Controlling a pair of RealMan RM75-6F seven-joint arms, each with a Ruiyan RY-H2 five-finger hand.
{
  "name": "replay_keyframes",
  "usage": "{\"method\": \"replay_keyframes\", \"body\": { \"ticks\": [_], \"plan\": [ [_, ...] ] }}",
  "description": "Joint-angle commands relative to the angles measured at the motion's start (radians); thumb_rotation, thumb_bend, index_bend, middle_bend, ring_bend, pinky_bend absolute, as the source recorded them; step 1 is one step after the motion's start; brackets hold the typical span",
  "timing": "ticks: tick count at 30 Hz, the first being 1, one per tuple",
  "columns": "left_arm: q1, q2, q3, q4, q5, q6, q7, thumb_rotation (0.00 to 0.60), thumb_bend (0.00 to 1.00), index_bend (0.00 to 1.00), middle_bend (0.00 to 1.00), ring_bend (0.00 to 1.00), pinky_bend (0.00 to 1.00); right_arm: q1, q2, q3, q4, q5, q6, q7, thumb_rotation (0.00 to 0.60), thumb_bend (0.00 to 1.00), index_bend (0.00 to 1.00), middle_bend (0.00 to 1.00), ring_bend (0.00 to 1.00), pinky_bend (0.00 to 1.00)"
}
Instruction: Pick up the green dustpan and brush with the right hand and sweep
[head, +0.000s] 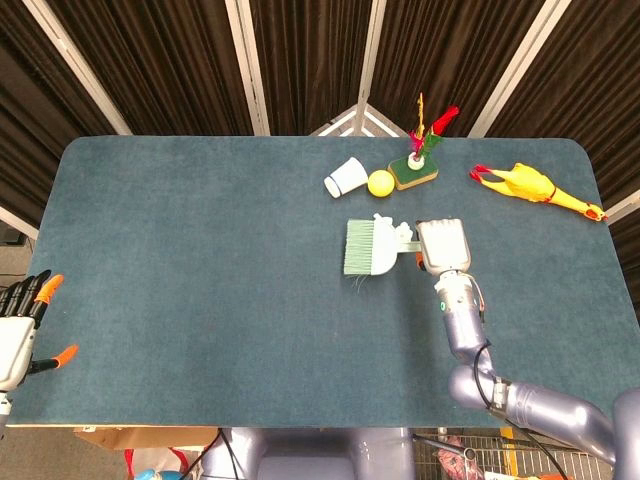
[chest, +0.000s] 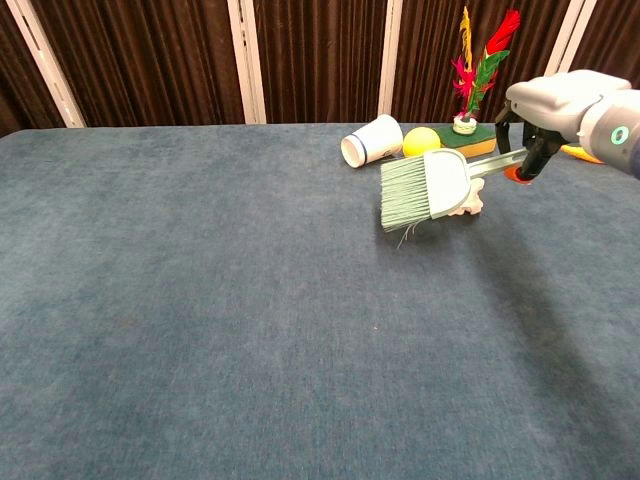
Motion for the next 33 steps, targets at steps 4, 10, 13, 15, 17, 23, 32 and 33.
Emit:
{"method": "replay_keyframes", "body": {
  "ticks": [4,10,13,15,17,23,32,33],
  "plan": [
    [-0.003,0.001,0.0,0.001,0.001,-0.005,-0.011,0.6,0.0,0.0,0.0,0.0,0.02,0.064,-0.066,0.003,0.168,0.056,-0.057,-0.017,0.6,0.6,0.76,0.94,0.98,0.85],
    [-0.009,0.004,-0.004,-0.002,-0.016,-0.022,-0.023,0.6,0.0,0.0,0.0,0.0,0.02,0.071,-0.068,-0.003,0.249,0.084,-0.085,-0.018,0.6,0.6,0.76,0.94,0.98,0.85],
    [-0.01,0.006,-0.004,-0.004,-0.015,-0.023,-0.025,0.6,0.0,0.0,0.0,0.0,0.02,0.06,-0.05,-0.026,0.272,0.079,-0.084,-0.025,0.6,0.6,0.76,0.94,0.98,0.85],
    [-0.01,0.007,-0.002,-0.005,-0.013,-0.024,-0.025,0.6,0.0,0.0,0.0,0.0,0.02,0.046,-0.031,-0.044,0.276,0.072,-0.077,-0.029,0.6,0.6,0.76,0.94,0.98,0.85],
    [-0.011,0.007,-0.001,-0.006,-0.012,-0.025,-0.024,0.6,0.0,0.0,0.0,0.0,0.02,0.032,-0.011,-0.057,0.277,0.07,-0.07,-0.031,0.6,0.6,0.76,0.94,0.98,0.85],
    [-0.01,0.007,0.0,-0.008,-0.007,-0.021,-0.026,0.6,0.0,0.0,0.0,0.0,0.02,-0.012,0.08,-0.082,0.243,0.065,-0.018,-0.053,0.6,0.6,0.76,0.94,0.98,0.85],
    [-0.007,0.007,0.003,-0.009,0.006,-0.009,-0.025,0.6,0.0,0.0,0.0,0.0,0.02,-0.064,0.23,-0.078,0.15,0.08,0.048,-0.067,0.6,0.6,0.76,0.94,0.98,0.85],
    [-0.008,0.006,0.004,-0.008,0.006,-0.01,-0.023,0.6,0.0,0.0,0.0,0.0,0.02,-0.064,0.244,-0.07,0.126,0.076,0.057,-0.061,0.6,0.6,0.76,0.94,0.98,0.85]
  ]
}}
